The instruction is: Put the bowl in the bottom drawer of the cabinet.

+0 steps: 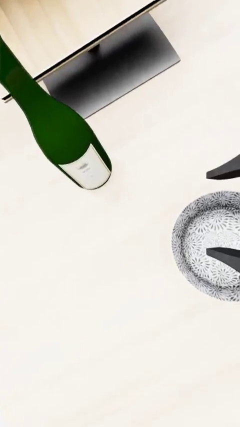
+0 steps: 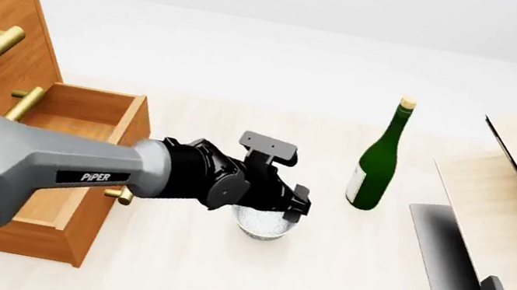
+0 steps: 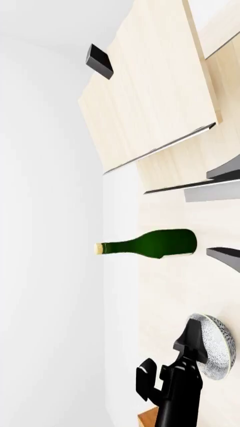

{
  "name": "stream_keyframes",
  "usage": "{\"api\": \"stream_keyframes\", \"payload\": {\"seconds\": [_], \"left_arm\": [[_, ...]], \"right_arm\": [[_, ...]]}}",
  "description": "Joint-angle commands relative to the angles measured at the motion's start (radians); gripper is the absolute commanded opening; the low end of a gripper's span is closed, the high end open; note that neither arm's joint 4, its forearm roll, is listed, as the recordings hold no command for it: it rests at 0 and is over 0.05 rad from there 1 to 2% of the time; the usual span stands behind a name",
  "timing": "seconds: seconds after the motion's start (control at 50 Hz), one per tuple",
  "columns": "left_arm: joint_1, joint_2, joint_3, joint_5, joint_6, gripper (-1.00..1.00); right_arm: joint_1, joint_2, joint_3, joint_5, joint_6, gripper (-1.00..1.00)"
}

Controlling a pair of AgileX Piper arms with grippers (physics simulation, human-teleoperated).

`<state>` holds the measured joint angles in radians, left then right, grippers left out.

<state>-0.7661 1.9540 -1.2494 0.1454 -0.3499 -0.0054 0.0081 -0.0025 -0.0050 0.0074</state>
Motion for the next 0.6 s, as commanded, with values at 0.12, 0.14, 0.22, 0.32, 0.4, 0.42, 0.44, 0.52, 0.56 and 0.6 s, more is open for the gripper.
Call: {"api": "stream_keyframes", "payload": {"seconds": [0.12,0.14,0.22,0.32,0.4,0.42,0.44,0.52,0.56,0.6], "left_arm": [[-0.002,0.036,0.008,-0.02,-0.01,1.0],[-0.002,0.038,0.009,-0.022,-0.012,1.0],[-0.01,0.046,0.011,-0.026,-0.025,1.0],[-0.022,0.057,0.009,-0.027,-0.037,1.0],[-0.03,0.061,0.007,-0.027,-0.041,1.0],[-0.03,0.061,0.007,-0.027,-0.041,1.0],[-0.033,0.064,0.006,-0.025,-0.042,1.0],[-0.039,0.066,0.006,-0.024,-0.046,1.0],[-0.047,0.07,0.009,-0.027,-0.052,1.0],[-0.052,0.073,0.011,-0.028,-0.056,1.0]], "right_arm": [[0.0,0.0,0.0,0.0,0.0,1.0],[0.0,0.0,0.0,0.0,0.0,1.0],[0.0,0.0,0.0,0.0,0.0,1.0],[0.0,0.0,0.0,0.0,0.0,1.0],[0.0,0.0,0.0,0.0,0.0,1.0],[0.0,0.0,0.0,0.0,0.0,1.0],[0.0,0.0,0.0,0.0,0.0,1.0],[0.0,0.0,0.0,0.0,0.0,1.0],[0.0,0.0,0.0,0.0,0.0,1.0],[0.0,0.0,0.0,0.0,0.0,1.0]]}}
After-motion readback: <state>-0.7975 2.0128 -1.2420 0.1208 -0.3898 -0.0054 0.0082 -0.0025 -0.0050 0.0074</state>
